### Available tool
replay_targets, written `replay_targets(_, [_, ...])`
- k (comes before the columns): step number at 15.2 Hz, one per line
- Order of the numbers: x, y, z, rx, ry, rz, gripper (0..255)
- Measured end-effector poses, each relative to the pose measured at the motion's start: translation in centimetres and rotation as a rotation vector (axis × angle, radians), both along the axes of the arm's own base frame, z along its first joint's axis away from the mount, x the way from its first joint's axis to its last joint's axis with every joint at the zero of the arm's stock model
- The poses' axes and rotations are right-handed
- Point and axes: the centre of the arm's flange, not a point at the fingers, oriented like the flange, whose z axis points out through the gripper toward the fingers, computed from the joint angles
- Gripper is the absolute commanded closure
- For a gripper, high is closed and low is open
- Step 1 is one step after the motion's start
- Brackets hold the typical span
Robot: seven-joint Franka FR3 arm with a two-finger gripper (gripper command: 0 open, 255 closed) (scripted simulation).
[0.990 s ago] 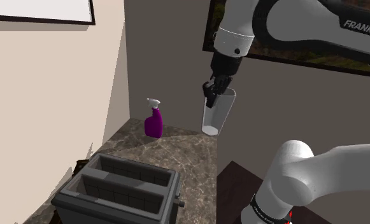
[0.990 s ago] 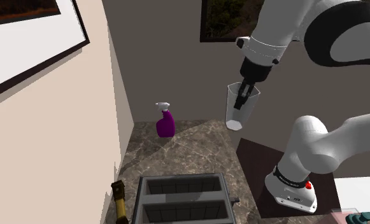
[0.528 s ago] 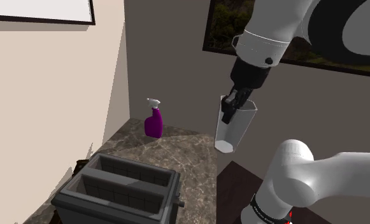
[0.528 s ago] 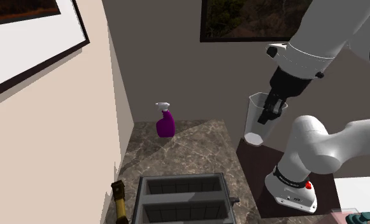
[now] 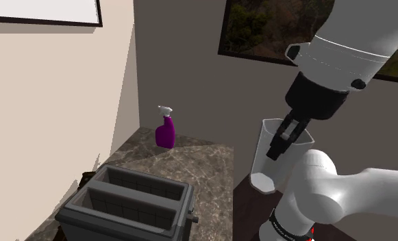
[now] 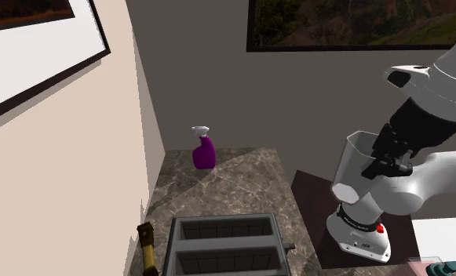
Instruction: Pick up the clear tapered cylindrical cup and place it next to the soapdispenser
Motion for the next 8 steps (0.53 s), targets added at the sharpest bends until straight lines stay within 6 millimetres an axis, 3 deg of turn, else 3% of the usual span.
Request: replay_targets(8, [-9.6,4.5,-0.2,0.000,0.000,0.000,255])
